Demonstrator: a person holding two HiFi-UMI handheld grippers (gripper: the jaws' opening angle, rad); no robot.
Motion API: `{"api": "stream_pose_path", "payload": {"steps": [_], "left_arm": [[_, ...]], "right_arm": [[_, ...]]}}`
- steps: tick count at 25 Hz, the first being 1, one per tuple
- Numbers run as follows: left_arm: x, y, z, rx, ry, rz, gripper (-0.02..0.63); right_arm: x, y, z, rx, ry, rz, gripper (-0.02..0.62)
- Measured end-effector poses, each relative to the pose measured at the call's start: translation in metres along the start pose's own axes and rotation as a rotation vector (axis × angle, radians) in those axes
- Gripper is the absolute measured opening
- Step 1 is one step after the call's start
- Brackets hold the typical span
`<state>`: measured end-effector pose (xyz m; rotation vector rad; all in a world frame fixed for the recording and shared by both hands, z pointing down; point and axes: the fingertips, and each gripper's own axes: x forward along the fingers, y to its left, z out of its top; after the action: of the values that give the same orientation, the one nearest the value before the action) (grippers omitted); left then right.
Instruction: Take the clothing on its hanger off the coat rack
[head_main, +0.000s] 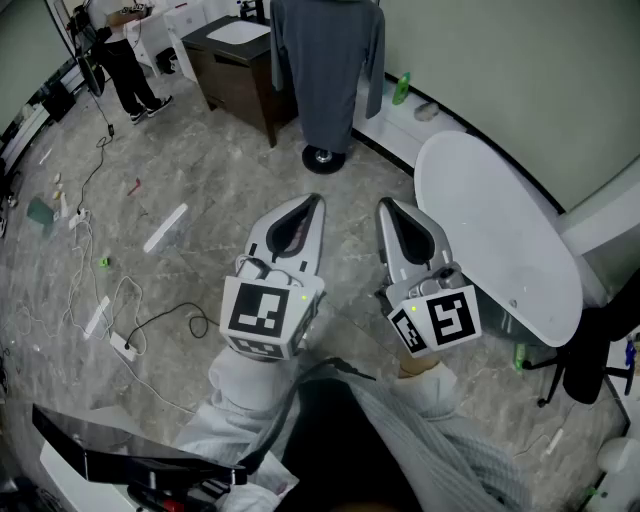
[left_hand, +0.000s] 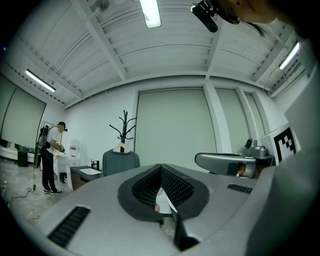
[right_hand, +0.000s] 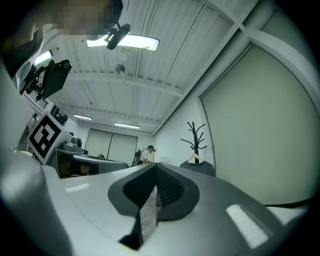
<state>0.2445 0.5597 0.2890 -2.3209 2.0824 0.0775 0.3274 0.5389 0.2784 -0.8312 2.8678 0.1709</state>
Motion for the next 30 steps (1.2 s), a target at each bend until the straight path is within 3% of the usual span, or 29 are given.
{"api": "stream_pose_path", "payload": {"steps": [18,24,30], "left_arm": [[0.011,-0.016,-0.001,-0.002,-0.011,0.036,0.005],[0.046,0.015,-0.022,-0.015,-0.002,0.044,0.005],[0.133,0.084,-0.033,-0.012,0.002,0.038,0.005]], "right_arm": [[-0.013,-0.023,-0.009,0.036,0.005,0.02,0.003],[0.024,-0.04,-0.037,0.041,0.036,0.027,0.002],[0.118,-0.086,-0.066,0.048,0.043,0.031,0.003]]}}
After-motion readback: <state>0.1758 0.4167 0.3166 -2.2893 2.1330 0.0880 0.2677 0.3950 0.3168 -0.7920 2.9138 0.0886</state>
